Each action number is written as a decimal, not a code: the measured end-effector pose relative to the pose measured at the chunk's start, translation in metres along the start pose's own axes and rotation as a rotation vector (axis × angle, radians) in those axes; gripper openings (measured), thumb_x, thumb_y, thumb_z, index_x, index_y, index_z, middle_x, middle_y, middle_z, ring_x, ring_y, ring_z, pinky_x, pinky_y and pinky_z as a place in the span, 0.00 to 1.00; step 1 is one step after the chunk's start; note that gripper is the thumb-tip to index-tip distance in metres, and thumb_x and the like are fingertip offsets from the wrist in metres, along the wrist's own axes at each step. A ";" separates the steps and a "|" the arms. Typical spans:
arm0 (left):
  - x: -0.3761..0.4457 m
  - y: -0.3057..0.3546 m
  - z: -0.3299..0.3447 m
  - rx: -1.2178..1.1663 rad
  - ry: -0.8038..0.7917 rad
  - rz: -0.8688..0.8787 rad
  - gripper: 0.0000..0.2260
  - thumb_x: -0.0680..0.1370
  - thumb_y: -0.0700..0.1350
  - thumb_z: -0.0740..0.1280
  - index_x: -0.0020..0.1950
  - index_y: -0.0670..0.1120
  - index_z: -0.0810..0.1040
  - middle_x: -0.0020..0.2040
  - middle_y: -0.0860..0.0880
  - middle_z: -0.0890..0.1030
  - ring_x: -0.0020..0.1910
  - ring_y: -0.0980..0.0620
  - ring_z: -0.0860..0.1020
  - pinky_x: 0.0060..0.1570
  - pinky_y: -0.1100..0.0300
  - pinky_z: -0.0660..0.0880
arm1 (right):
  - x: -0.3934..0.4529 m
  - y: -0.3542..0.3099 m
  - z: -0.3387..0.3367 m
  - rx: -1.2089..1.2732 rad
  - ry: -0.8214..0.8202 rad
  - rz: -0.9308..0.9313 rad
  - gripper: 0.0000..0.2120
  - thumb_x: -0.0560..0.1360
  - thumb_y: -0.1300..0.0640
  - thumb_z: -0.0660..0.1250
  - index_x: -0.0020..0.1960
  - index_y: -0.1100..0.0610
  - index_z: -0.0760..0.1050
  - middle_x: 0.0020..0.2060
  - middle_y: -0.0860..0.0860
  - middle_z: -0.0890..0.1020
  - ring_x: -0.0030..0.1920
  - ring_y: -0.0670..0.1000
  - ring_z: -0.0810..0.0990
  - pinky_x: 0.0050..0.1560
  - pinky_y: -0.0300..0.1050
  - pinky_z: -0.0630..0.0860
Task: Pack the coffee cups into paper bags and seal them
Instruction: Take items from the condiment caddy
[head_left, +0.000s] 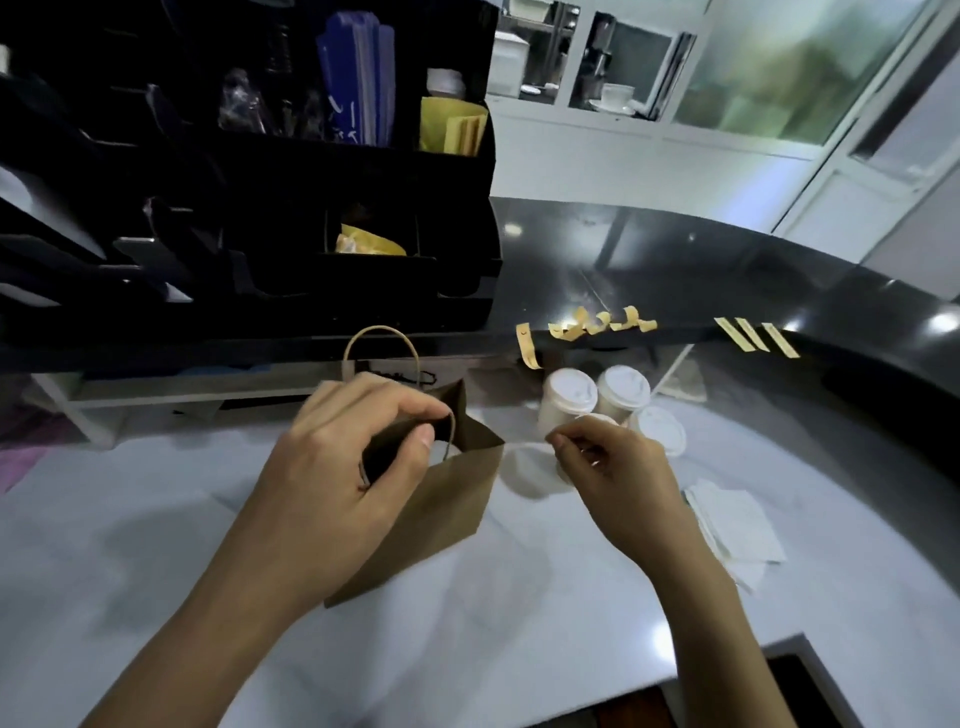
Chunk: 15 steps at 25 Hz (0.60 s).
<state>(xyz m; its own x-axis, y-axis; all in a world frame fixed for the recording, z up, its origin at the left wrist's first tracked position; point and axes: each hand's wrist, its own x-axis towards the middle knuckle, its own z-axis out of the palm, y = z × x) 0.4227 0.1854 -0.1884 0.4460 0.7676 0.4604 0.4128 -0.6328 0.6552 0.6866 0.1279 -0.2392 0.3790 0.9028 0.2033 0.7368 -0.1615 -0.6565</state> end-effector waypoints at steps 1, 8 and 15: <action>0.003 0.007 0.005 0.004 -0.003 0.017 0.08 0.80 0.48 0.64 0.55 0.55 0.81 0.50 0.64 0.77 0.55 0.58 0.74 0.50 0.72 0.67 | -0.001 0.006 -0.006 0.004 0.007 0.003 0.05 0.79 0.52 0.69 0.45 0.45 0.82 0.35 0.39 0.81 0.39 0.42 0.80 0.38 0.39 0.74; 0.020 0.049 0.070 -0.005 -0.090 0.048 0.07 0.80 0.49 0.64 0.54 0.54 0.81 0.50 0.62 0.78 0.56 0.57 0.75 0.54 0.67 0.68 | -0.007 0.057 -0.051 0.006 0.009 0.024 0.06 0.80 0.52 0.69 0.44 0.47 0.81 0.33 0.36 0.78 0.34 0.42 0.76 0.33 0.33 0.66; 0.033 0.093 0.173 -0.055 -0.233 0.010 0.07 0.81 0.50 0.63 0.56 0.56 0.80 0.51 0.65 0.78 0.57 0.58 0.74 0.52 0.65 0.70 | -0.016 0.134 -0.108 -0.031 0.004 0.091 0.06 0.80 0.50 0.67 0.46 0.45 0.80 0.36 0.35 0.80 0.39 0.42 0.78 0.35 0.34 0.69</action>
<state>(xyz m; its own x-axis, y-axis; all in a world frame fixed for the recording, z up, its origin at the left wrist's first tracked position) 0.6130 0.1340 -0.2164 0.6238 0.7129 0.3204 0.3661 -0.6287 0.6861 0.8401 0.0488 -0.2524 0.4473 0.8823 0.1467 0.7164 -0.2552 -0.6494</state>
